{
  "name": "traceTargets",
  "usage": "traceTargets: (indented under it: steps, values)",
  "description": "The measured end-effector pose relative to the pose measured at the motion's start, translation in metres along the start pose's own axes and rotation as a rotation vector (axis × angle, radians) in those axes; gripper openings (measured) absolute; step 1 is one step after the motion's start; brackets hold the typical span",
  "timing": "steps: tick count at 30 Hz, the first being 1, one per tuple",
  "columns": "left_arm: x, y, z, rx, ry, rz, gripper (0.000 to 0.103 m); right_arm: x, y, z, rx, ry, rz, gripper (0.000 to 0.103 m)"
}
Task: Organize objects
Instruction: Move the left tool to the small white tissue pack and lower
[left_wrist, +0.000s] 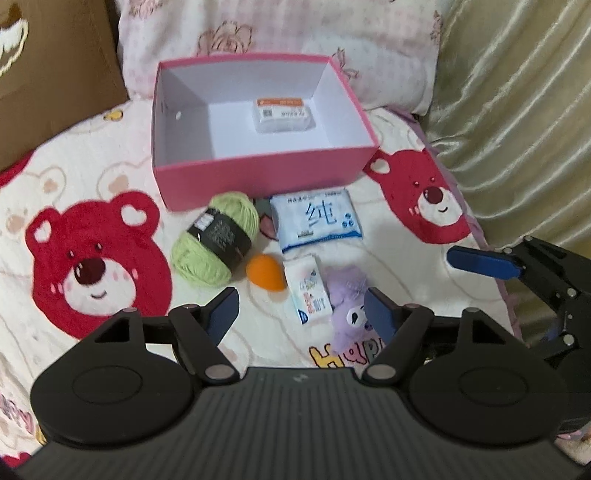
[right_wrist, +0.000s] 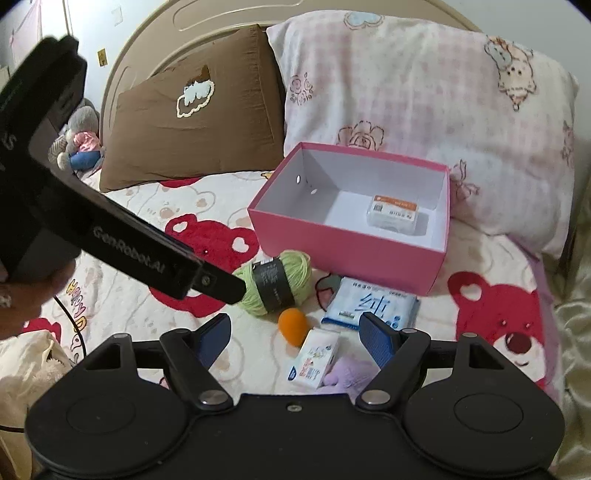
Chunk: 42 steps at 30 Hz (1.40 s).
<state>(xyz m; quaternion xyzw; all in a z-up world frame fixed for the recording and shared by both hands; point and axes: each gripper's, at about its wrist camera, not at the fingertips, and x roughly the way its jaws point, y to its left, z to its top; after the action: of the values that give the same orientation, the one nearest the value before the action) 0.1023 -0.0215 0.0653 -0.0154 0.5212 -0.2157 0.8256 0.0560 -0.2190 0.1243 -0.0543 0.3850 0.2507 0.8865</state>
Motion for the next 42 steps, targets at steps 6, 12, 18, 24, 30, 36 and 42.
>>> traceTargets:
  steps: [6,12,18,24,30,36,42]
  values:
    - [0.024,0.003,-0.012,-0.023,-0.036,0.019,0.082,0.008,-0.002,-0.017,0.028,-0.035,0.016,0.080]
    - [0.044,0.003,-0.022,-0.035,-0.038,-0.016,0.082,0.021,0.012,-0.027,-0.048,-0.031,0.049,0.080]
    - [0.070,-0.004,-0.028,0.027,-0.051,0.059,0.082,0.060,0.013,-0.043,-0.028,-0.024,-0.053,0.080]
    - [0.090,0.007,-0.037,-0.025,-0.042,0.008,0.082,0.089,0.023,-0.058,-0.072,-0.031,-0.079,0.080]
    - [0.111,0.021,-0.047,-0.080,-0.008,-0.025,0.080,0.108,0.018,-0.078,-0.029,-0.037,-0.056,0.078]
    - [0.123,0.036,-0.055,-0.143,-0.012,-0.084,0.078,0.127,0.007,-0.089,0.036,0.020,-0.034,0.068]
    - [0.126,0.036,-0.052,-0.087,-0.090,0.043,0.071,0.136,0.004,-0.096,0.043,0.041,-0.073,0.055]
